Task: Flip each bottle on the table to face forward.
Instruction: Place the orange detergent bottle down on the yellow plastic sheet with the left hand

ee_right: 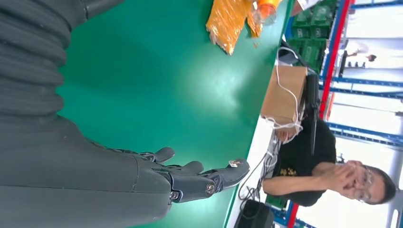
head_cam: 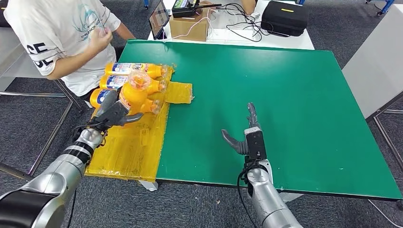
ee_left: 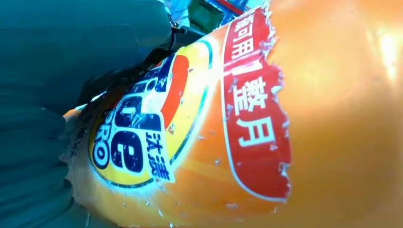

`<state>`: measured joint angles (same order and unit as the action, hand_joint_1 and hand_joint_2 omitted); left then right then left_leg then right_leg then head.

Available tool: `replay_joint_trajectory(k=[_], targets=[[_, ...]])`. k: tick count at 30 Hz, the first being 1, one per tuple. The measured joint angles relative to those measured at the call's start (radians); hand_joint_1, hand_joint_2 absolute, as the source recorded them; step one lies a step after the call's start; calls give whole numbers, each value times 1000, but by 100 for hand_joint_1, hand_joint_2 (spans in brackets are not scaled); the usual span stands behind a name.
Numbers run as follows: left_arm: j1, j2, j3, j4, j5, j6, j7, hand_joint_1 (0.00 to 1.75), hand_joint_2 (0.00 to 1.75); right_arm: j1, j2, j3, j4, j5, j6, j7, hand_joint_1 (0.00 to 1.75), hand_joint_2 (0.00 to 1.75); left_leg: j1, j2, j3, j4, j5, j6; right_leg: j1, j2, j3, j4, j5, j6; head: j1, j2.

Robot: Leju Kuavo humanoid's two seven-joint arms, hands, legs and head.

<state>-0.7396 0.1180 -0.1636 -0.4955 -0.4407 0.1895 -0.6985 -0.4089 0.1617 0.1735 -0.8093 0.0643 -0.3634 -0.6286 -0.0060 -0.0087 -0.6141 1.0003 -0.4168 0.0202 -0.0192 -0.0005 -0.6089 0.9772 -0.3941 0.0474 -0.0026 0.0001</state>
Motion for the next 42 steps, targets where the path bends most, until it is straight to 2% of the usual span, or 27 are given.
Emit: replay_joint_trajectory(k=[6, 13, 19, 32, 42], targets=[[-14, 41, -79, 39, -172, 34, 12, 175, 175, 12, -10, -15, -19, -10, 17, -10, 0, 175, 0, 0, 0, 0, 0, 0, 0, 0, 0, 0, 0, 0, 0, 0], [-44, 83, -273, 105, -508, 88, 149, 175, 175, 20, -15, -20, -27, -13, 43, -18, 0, 175, 0, 0, 0, 0, 0, 0, 0, 0, 0, 0, 0, 0, 0, 0], [-54, 90, -405, 142, -599, 98, 200, 175, 175, 20, -11, -20, -27, -11, 55, -18, 0, 175, 0, 0, 0, 0, 0, 0, 0, 0, 0, 0, 0, 0, 0, 0], [-64, 90, -467, 168, -611, 99, 206, 175, 175, 19, -11, -20, -27, -11, 56, -18, 0, 175, 0, 0, 1, 0, 0, 0, 0, 0, 0, 1, 0, 0, 0, 0], [-85, 90, -537, 184, -695, 49, 230, 175, 175, 2, 2, -18, -11, 2, 77, -18, 0, 175, 0, 0, 2, 0, 0, 0, 0, 0, 1, 2, 0, 0, 0, 0]])
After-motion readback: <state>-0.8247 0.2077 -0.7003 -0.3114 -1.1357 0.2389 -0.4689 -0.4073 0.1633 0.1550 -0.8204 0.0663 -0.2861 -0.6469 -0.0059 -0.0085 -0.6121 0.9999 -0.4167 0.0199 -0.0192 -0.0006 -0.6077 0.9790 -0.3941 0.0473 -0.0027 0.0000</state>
